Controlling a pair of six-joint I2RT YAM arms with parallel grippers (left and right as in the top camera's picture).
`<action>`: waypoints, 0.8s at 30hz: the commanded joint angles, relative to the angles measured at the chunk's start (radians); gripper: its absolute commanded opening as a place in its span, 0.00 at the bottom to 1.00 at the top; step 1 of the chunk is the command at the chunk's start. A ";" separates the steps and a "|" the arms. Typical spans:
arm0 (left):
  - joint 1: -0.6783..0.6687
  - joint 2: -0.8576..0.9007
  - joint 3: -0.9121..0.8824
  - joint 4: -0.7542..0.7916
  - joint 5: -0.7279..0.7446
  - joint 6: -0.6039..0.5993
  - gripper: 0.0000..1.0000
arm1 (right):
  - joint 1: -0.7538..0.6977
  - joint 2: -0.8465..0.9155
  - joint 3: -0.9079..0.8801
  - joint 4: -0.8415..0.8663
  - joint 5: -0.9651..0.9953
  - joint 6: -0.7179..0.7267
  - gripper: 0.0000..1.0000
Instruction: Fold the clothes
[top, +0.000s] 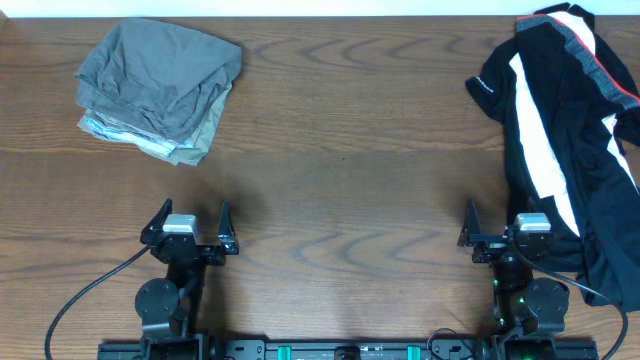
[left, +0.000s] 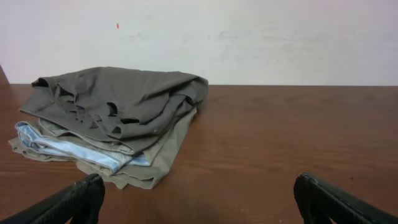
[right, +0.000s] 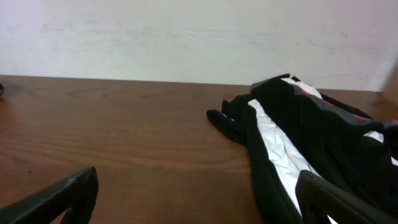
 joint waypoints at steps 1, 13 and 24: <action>-0.006 -0.005 -0.014 -0.039 0.010 -0.001 0.98 | 0.004 -0.006 -0.002 -0.005 0.011 -0.018 0.99; -0.006 -0.005 -0.014 -0.039 0.010 -0.001 0.98 | 0.004 -0.006 -0.002 -0.003 0.011 -0.018 0.99; -0.006 -0.002 -0.014 -0.032 0.014 -0.001 0.98 | 0.004 -0.006 -0.002 0.029 0.010 -0.017 0.99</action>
